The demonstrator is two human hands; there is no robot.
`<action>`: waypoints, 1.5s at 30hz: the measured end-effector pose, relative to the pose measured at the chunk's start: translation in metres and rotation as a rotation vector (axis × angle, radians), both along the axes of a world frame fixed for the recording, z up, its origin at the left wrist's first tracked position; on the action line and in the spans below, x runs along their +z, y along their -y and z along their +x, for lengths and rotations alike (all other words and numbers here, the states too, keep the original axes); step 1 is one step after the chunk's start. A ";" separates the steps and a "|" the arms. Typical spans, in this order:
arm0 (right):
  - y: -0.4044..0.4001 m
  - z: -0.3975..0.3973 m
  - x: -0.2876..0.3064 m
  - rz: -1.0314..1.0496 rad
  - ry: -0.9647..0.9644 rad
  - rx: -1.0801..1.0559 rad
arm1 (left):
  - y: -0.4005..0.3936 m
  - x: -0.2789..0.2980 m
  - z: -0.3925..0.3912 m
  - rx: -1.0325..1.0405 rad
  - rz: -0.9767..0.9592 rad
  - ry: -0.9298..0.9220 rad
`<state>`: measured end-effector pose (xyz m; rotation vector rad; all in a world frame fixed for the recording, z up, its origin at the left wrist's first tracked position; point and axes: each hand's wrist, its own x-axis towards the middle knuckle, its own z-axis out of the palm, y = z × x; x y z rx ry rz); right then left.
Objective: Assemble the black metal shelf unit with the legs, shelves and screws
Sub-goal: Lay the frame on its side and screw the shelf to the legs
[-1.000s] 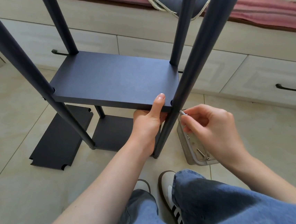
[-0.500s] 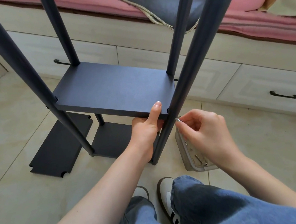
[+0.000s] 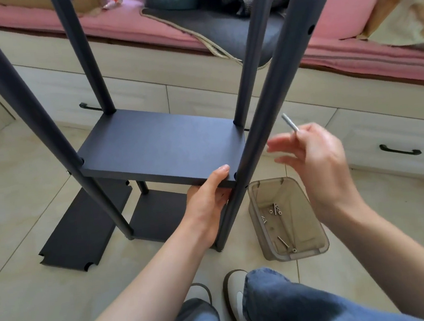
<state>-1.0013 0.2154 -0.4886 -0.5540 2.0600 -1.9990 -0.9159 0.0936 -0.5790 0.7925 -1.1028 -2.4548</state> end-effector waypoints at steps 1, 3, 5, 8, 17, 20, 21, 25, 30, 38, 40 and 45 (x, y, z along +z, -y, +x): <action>0.008 -0.001 0.010 -0.050 0.020 0.030 | 0.000 0.001 -0.001 -0.012 0.000 -0.004; 0.024 -0.001 0.024 -0.128 0.079 0.102 | -0.002 0.003 -0.003 -0.034 -0.022 0.001; 0.038 0.001 0.034 -0.152 0.153 0.160 | -0.004 0.004 -0.006 -0.034 -0.031 0.010; 0.049 0.007 0.039 -0.164 0.166 0.169 | -0.001 0.004 -0.010 -0.072 0.012 0.016; 0.046 0.006 0.040 -0.237 0.175 0.141 | 0.002 0.002 -0.004 -0.211 0.051 -0.034; 0.051 0.010 0.038 -0.204 0.149 0.150 | 0.002 0.002 -0.002 -0.260 0.015 0.009; 0.053 0.010 0.037 -0.209 0.147 0.150 | 0.002 0.001 -0.002 -0.263 0.018 0.018; 0.054 0.009 0.037 -0.237 0.165 0.161 | 0.001 0.003 -0.002 -0.250 0.022 0.029; 0.057 0.009 0.036 -0.262 0.180 0.174 | 0.002 0.002 -0.002 -0.236 0.026 0.022; 0.056 0.010 0.034 -0.295 0.217 0.205 | 0.004 -0.003 -0.002 -0.207 0.008 0.028; 0.056 0.011 0.033 -0.301 0.214 0.207 | 0.004 -0.004 -0.002 -0.214 -0.003 0.023; 0.062 0.013 0.028 -0.366 0.240 0.198 | 0.001 -0.003 -0.002 -0.213 -0.028 0.018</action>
